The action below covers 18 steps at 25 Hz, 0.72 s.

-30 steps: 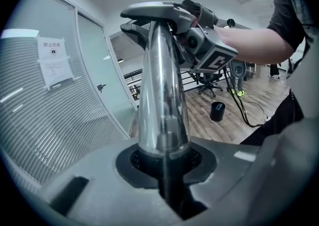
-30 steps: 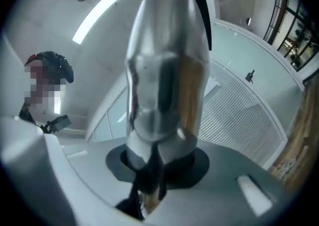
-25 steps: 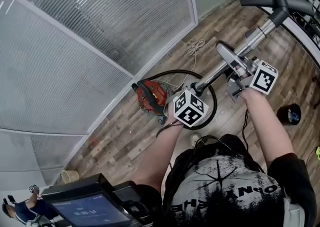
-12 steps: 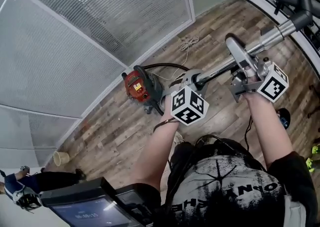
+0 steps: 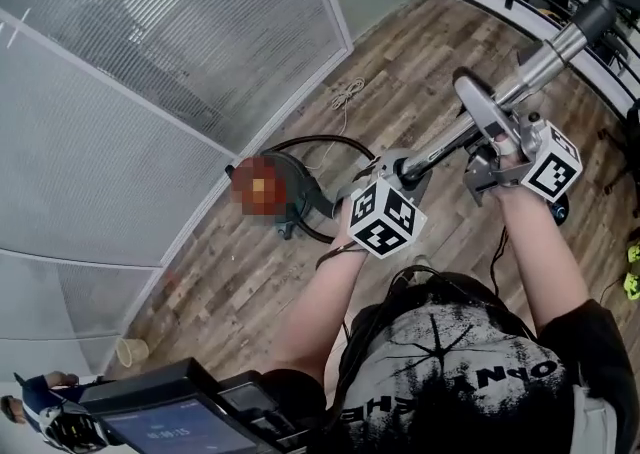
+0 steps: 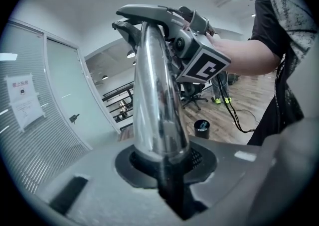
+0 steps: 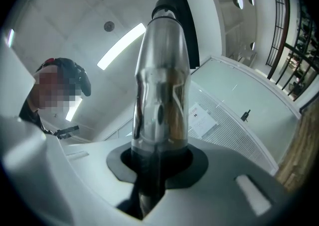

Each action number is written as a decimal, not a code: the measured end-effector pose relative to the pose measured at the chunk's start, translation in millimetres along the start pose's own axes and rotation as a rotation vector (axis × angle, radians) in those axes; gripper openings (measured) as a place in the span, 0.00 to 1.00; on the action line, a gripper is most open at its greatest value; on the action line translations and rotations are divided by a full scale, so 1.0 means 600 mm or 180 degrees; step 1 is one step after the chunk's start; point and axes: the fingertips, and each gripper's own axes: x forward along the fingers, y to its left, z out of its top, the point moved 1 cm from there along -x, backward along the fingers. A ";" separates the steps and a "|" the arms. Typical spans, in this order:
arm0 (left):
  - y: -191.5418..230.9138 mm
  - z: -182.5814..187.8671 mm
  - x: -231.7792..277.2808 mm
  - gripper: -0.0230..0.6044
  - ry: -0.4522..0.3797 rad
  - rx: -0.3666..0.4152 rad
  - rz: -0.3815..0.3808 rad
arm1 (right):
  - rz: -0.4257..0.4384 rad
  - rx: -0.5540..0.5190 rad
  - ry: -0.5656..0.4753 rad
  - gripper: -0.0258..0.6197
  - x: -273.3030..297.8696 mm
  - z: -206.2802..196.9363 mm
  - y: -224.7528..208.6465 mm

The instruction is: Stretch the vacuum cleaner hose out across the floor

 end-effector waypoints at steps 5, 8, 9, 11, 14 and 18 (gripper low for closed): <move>-0.142 0.048 -0.034 0.17 -0.0252 0.0318 -0.0164 | -0.0129 -0.0347 -0.0208 0.16 -0.118 0.026 0.137; -0.192 0.071 -0.070 0.17 -0.0330 0.0490 -0.0252 | -0.0163 -0.0472 -0.0353 0.16 -0.150 0.039 0.208; -0.200 0.078 -0.076 0.17 -0.0350 0.0505 -0.0296 | -0.0173 -0.0486 -0.0379 0.16 -0.153 0.044 0.219; -0.209 0.087 -0.077 0.17 -0.0387 0.0468 -0.0388 | -0.0188 -0.0482 -0.0387 0.16 -0.152 0.051 0.225; -0.217 0.086 -0.078 0.17 -0.0432 0.0315 -0.0466 | -0.0148 -0.0436 -0.0332 0.15 -0.141 0.047 0.224; -0.231 0.082 -0.087 0.16 -0.0411 0.0177 -0.0428 | -0.0031 -0.0332 -0.0270 0.15 -0.136 0.038 0.236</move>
